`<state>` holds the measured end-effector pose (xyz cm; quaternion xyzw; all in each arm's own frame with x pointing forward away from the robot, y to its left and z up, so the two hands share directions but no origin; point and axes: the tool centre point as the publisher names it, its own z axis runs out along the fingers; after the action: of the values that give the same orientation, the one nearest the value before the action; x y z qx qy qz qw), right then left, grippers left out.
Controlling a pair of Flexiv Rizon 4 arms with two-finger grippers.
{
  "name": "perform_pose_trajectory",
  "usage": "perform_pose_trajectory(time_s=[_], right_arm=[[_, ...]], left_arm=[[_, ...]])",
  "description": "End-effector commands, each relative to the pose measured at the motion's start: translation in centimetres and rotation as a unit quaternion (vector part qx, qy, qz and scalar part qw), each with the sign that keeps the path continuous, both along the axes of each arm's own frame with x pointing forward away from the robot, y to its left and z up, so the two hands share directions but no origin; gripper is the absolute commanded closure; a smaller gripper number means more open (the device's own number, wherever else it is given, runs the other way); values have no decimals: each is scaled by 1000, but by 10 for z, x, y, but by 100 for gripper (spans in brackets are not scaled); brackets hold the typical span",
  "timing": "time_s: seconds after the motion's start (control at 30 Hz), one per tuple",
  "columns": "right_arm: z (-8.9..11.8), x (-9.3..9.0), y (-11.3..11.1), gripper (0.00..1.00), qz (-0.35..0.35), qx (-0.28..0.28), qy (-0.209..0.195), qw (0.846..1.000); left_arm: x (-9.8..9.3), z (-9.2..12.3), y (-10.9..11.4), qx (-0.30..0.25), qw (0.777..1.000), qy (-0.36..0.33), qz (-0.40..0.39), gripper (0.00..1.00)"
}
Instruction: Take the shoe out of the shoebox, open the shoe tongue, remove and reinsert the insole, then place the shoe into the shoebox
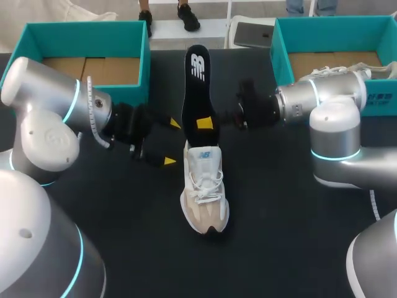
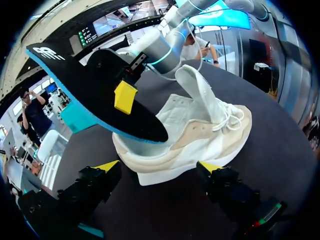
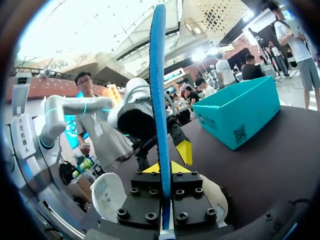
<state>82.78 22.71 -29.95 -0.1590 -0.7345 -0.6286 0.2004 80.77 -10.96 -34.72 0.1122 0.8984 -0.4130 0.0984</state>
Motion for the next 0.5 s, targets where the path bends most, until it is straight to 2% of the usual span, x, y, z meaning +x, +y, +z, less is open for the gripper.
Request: perform_pose_trajectory(time_s=[0.03, 0.2, 0.5], right_arm=[[-6, -7, 2, 100, -4, 2, 7, 1000], [-13, -15, 3, 100, -5, 3, 12, 1000], [-29, -29, 7, 100, -3, 3, 48, 999]], left_arm=[[0, 0, 0, 1, 1000, 0, 0, 0], [0, 0, 0, 1, 1000, 0, 0, 0], [0, 0, 0, 1, 1000, 0, 0, 0]])
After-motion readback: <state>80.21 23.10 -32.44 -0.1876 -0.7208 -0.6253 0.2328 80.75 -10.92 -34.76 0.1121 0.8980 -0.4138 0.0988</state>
